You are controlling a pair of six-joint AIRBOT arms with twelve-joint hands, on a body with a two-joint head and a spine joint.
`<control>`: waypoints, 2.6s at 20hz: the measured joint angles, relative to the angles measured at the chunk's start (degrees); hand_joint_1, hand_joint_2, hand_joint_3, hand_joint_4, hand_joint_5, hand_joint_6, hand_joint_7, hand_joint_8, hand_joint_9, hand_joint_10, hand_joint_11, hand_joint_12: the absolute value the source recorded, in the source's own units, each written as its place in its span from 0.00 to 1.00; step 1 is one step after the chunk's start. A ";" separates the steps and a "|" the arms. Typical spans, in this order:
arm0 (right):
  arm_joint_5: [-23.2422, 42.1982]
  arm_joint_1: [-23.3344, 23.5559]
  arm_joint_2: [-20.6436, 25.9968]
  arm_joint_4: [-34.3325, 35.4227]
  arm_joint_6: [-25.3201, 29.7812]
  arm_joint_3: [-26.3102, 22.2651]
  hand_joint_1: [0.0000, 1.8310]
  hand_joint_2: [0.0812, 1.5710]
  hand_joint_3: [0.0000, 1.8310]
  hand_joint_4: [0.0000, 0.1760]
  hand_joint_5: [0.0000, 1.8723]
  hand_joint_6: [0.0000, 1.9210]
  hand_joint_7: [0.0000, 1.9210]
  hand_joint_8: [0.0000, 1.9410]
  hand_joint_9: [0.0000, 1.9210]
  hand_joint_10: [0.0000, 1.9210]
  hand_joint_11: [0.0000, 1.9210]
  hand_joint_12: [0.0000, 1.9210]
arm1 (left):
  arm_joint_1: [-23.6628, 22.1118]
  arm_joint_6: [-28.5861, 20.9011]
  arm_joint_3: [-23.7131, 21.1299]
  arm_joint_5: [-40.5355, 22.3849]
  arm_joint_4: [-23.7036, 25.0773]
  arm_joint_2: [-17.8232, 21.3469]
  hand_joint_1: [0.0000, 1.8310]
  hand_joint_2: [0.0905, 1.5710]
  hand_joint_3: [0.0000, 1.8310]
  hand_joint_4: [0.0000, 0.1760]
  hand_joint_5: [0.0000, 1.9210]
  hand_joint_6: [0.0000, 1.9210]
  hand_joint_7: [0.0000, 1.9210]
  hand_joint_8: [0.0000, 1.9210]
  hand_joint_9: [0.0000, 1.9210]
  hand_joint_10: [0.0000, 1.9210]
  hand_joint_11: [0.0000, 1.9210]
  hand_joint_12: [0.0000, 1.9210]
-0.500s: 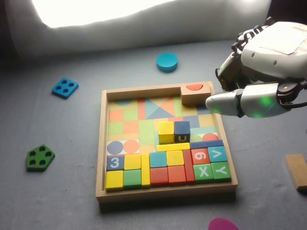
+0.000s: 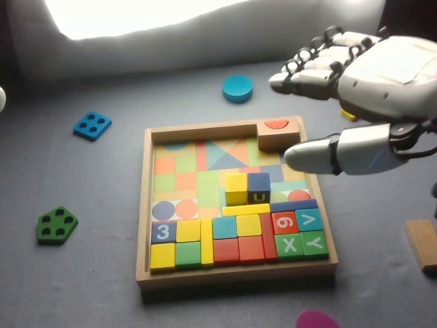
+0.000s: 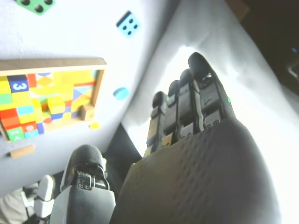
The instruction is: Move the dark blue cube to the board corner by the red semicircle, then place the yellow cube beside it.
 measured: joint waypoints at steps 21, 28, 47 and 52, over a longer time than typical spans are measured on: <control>-3.56 -3.10 -12.59 0.11 -2.84 9.86 0.00 0.73 0.00 0.00 0.44 0.04 0.11 0.00 0.02 0.00 0.00 0.00 | -0.59 0.02 0.13 0.00 0.46 0.00 0.00 0.75 0.00 0.11 0.08 0.00 0.07 0.00 0.08 0.00 0.00 0.33; -2.69 -3.48 -13.49 0.11 -3.56 9.86 0.00 0.73 0.00 0.00 0.44 0.03 0.12 0.00 0.03 0.01 0.01 0.01 | -0.59 0.02 0.13 0.00 0.44 0.00 0.00 0.76 0.00 0.13 0.07 0.00 0.07 0.00 0.07 0.00 0.00 0.32; -2.43 -4.59 -14.21 0.11 -4.72 9.25 0.00 0.72 0.00 0.00 0.46 0.00 0.13 0.00 0.03 0.00 0.00 0.10 | -0.59 0.02 0.13 0.00 0.46 0.00 0.00 0.76 0.00 0.09 0.08 0.00 0.06 0.00 0.07 0.00 0.00 0.31; -1.97 -5.31 -14.21 0.11 -5.11 9.25 0.00 0.72 0.00 0.00 0.45 0.00 0.13 0.00 0.05 0.01 0.00 0.13 | -0.59 0.02 0.11 0.07 0.48 0.00 0.00 0.76 0.00 0.09 0.08 0.00 0.06 0.00 0.07 0.00 0.00 0.30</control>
